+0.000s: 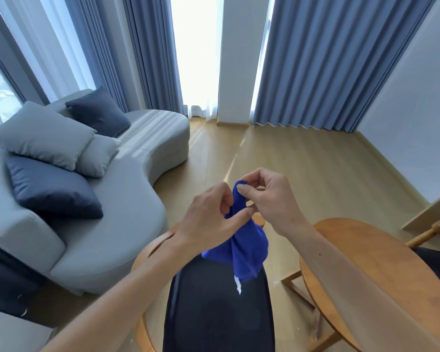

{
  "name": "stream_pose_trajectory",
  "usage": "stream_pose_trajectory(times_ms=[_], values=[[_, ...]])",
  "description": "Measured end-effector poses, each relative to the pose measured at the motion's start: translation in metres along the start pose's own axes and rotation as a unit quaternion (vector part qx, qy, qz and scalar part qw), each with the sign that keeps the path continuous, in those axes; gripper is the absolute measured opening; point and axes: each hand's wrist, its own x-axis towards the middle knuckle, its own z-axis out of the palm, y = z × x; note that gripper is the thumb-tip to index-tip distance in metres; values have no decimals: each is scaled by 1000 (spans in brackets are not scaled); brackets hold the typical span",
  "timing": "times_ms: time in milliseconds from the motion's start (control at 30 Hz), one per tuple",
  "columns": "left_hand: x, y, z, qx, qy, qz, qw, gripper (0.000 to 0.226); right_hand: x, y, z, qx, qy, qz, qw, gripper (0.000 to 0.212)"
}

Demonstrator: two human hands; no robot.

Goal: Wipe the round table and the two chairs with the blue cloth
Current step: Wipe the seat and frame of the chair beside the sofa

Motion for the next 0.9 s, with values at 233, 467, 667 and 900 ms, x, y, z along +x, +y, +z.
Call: stream_pose_trajectory(times_ms=[233,467,667,900], values=[[10,4,5,14,0,-28,1000,11,3,-2,-4,42,15,12,999,9],[23,-1,-7,-11,-56,-30,998,16,8,2,-13,54,-6,25,998,9],[32,-20,-25,48,-46,-26,997,21,9,0,-29,-30,-69,12,997,6],[44,-28,-35,118,-146,42,981,12,7,-1,-28,-222,-139,-12,965,14]])
